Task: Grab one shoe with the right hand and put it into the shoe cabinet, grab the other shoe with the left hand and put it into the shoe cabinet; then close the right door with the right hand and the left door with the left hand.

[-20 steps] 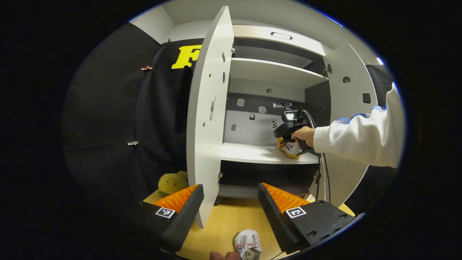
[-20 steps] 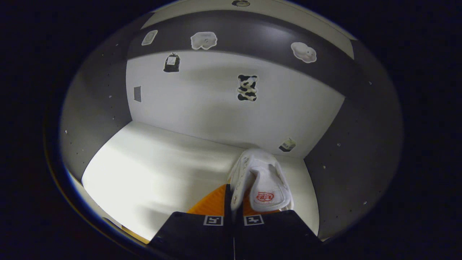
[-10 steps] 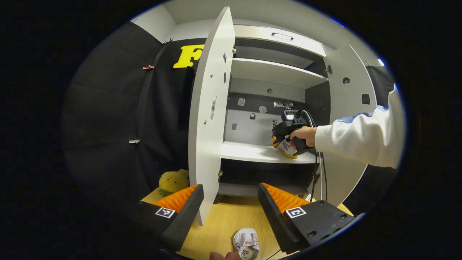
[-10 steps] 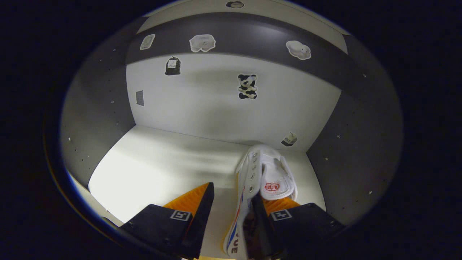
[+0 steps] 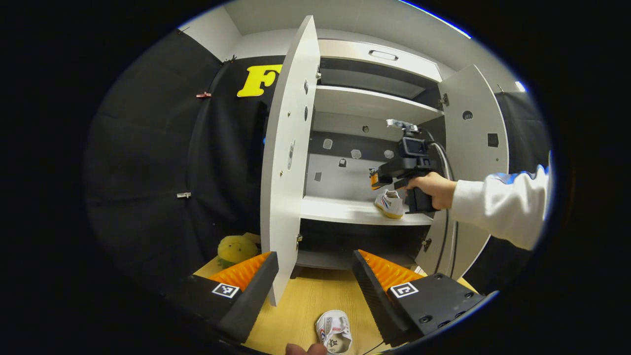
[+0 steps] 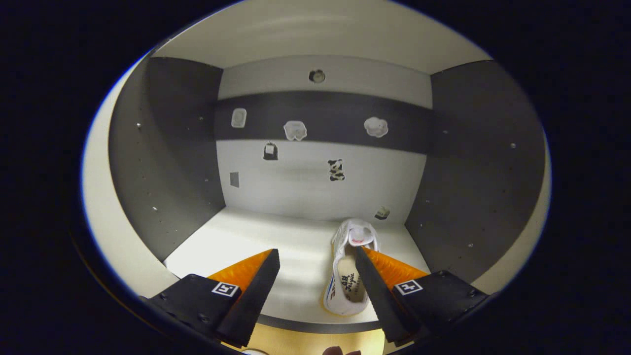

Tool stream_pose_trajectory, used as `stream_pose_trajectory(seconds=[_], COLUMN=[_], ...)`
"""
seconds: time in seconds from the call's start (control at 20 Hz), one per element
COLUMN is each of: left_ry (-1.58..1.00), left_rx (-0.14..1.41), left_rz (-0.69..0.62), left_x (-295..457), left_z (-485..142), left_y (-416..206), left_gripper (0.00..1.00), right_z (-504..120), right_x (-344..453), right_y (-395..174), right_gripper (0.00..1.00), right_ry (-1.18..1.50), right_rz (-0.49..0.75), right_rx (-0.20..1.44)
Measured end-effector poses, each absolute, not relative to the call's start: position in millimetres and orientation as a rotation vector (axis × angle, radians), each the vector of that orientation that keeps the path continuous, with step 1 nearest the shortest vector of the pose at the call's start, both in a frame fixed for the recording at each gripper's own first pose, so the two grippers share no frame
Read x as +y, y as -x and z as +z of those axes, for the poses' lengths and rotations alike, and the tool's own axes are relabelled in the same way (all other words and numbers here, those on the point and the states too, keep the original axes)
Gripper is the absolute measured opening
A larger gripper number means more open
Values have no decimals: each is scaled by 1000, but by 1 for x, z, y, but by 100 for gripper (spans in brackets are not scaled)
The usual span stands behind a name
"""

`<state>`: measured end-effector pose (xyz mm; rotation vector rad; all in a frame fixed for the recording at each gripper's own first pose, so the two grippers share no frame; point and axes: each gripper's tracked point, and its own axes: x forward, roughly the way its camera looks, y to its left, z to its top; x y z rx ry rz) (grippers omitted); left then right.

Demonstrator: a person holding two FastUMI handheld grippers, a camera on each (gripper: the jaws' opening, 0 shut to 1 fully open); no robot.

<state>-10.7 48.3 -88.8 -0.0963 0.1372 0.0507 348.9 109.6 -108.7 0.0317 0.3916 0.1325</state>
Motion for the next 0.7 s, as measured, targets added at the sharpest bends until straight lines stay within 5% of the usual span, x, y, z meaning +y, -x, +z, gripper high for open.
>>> stream_pose_trajectory(seconds=[0.4,0.7], left_ry=[59,71], left_rx=[131,258], left_rz=[24,-66], left_x=[48,34], left_z=[-107,-195], left_y=[19,28], left_gripper=[95,95], right_z=[-31,13], right_x=[87,67], right_y=[-190,-84], right_gripper=[98,98], right_ry=[-165,-143], right_rz=[171,181], right_rx=[169,51])
